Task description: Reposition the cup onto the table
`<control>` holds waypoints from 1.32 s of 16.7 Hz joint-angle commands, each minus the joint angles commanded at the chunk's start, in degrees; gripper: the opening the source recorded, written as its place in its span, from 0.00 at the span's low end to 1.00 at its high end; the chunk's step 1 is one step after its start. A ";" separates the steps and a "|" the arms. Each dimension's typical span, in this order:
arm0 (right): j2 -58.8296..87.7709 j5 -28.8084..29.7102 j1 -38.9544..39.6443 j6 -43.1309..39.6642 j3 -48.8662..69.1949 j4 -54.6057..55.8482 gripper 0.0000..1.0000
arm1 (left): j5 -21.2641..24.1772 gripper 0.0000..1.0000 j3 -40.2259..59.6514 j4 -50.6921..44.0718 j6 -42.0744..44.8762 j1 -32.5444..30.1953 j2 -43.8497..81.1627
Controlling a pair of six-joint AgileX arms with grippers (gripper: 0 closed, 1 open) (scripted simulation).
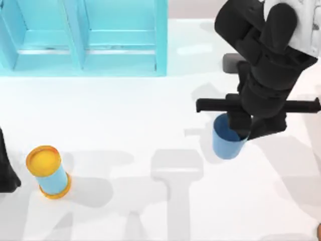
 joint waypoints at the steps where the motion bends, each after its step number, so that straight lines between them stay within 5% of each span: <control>1: 0.57 0.13 1.08 1.57 0.25 0.39 0.00 | 0.00 1.00 0.00 0.00 0.00 0.00 0.00; 20: 5.23 0.39 3.35 4.28 -8.88 14.23 0.00 | 0.00 1.00 0.00 0.00 0.00 0.00 0.00; 22: 5.23 0.39 3.35 4.28 -8.88 14.23 0.15 | 0.00 1.00 0.00 0.00 0.00 0.00 0.00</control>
